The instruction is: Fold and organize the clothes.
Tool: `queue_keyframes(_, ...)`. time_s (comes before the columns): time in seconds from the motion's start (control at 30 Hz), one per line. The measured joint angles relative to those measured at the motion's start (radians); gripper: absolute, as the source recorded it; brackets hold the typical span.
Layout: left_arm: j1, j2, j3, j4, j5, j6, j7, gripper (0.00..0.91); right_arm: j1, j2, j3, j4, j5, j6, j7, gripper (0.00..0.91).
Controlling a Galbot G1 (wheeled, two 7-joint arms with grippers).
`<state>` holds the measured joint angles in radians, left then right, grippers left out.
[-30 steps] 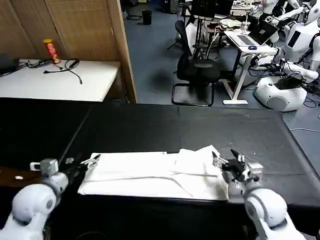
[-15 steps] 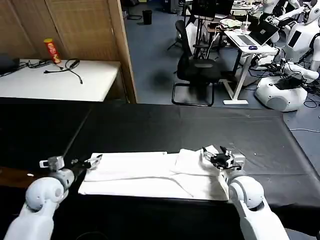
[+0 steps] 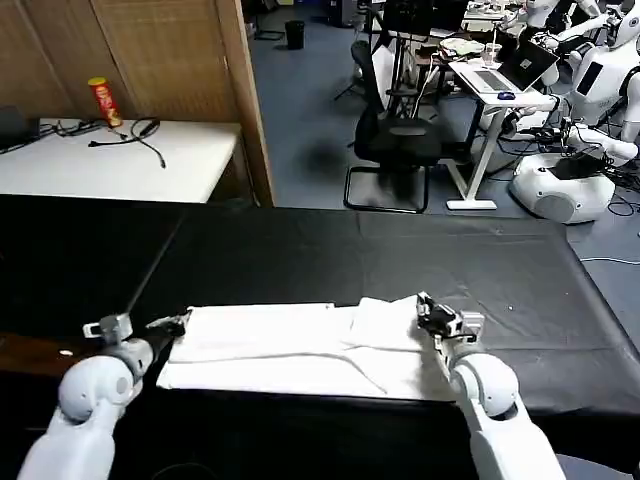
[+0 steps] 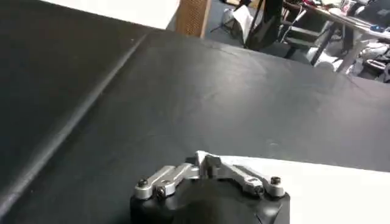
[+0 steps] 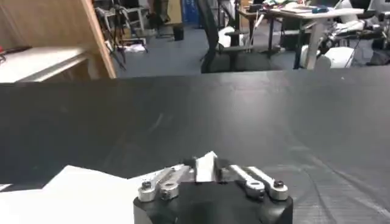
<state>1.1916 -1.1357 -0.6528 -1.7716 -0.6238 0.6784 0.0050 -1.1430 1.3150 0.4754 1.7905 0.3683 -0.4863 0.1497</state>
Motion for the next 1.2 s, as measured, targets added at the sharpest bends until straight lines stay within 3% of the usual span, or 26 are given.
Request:
queue_keyframes(0.27, -0.049, -0.034, 0.012, 0.037, 0.061, -0.043, 0.0, 0.0, -0.022, 0.026, 0.034, 0.008, -0.024, 0.014, -0.018, 0.029)
queue_keyframes(0.3, -0.057, -0.038, 0.014, 0.042, 0.062, -0.046, 0.001, 0.078, -0.024, 0.025, 0.034, 0.009, -0.019, 0.007, -0.03, 0.107)
queue_keyframes(0.33, -0.064, -0.041, 0.015, 0.047, 0.062, -0.051, 0.003, 0.878, -0.027, 0.023, 0.035, 0.011, -0.012, 0.0, -0.04, 0.663)
queue_keyframes(0.37, -0.072, -0.047, 0.015, 0.05, 0.064, -0.055, 0.006, 0.878, -0.031, 0.019, 0.036, 0.018, -0.007, -0.005, -0.053, 0.878)
queue_keyframes(0.8, -0.031, -0.004, -0.025, -0.011, 0.062, -0.096, 0.049, 0.878, -0.152, -0.06, 0.118, 0.207, 0.068, -0.005, -0.093, 0.878)
queue_keyframes(1.2, 0.179, -0.046, -0.076, -0.121, 0.081, -0.171, 0.076, 0.878, -0.284, -0.056, 0.166, 0.331, 0.074, 0.016, -0.102, 0.878)
